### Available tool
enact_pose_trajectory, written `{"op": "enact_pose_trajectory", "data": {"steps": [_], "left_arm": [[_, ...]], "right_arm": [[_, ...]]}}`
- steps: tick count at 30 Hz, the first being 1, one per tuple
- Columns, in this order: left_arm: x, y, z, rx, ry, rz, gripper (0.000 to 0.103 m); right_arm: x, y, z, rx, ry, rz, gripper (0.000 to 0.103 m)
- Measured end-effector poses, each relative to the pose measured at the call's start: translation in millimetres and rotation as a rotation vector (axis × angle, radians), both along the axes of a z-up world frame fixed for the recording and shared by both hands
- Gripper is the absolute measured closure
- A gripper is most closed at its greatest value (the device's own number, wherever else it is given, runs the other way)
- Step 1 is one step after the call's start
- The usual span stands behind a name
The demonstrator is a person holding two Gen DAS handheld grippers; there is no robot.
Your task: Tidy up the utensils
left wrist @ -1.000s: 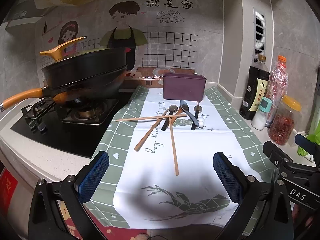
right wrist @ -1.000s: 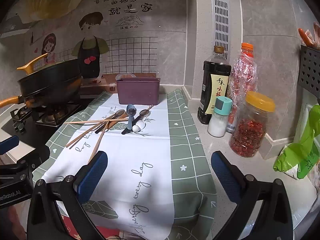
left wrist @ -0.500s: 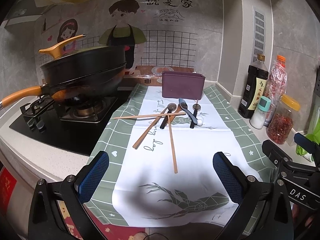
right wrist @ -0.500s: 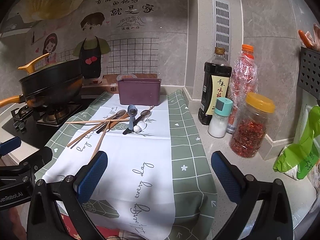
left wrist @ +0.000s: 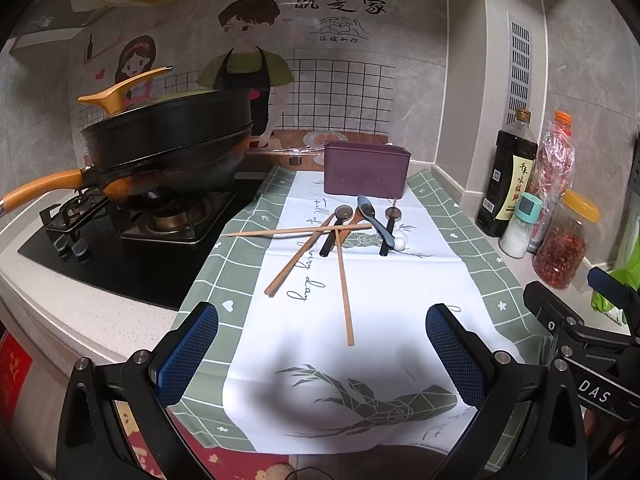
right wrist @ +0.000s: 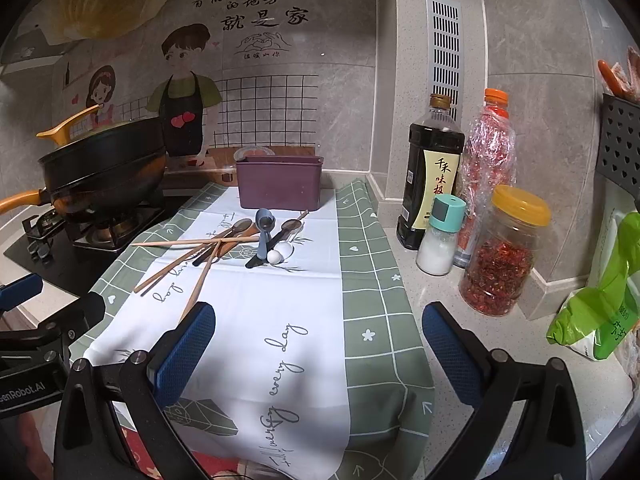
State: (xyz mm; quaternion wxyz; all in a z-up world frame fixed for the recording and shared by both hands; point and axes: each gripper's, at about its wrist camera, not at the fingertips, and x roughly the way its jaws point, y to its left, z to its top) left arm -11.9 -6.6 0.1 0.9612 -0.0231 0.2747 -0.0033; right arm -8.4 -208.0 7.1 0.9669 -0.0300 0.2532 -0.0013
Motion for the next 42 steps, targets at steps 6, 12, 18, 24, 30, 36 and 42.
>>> {"op": "enact_pose_trajectory", "data": {"steps": [6, 12, 18, 24, 30, 36, 42], "left_arm": [[0.4, 0.5, 0.4, -0.004, 0.001, 0.003, 0.0], [0.5, 0.8, 0.4, -0.004, 0.003, 0.003, 0.0], [-0.9, 2.2, 0.6, -0.005, 0.004, 0.004, 0.0], [-0.8, 2.4, 0.8, -0.007, 0.003, 0.003, 0.0], [-1.1, 2.4, 0.9, -0.007, 0.006, 0.003, 0.0], [-0.9, 2.6, 1.0, -0.007, 0.005, 0.003, 0.0], [-1.1, 3.2, 1.1, -0.007, 0.007, 0.004, 0.0]], "right_arm": [[-0.1, 0.1, 0.1, 0.001, -0.001, 0.001, 0.0], [-0.2, 0.2, -0.1, -0.001, 0.0, 0.002, 0.0], [-0.5, 0.5, -0.5, 0.0, 0.0, 0.002, 0.0], [-0.6, 0.9, -0.5, -0.001, -0.001, 0.001, 0.0], [-0.6, 1.6, -1.0, -0.002, 0.001, 0.003, 0.0], [-0.4, 1.5, -1.2, -0.001, 0.002, 0.003, 0.0], [-0.7, 2.1, -1.5, 0.001, 0.003, 0.003, 0.0]]}}
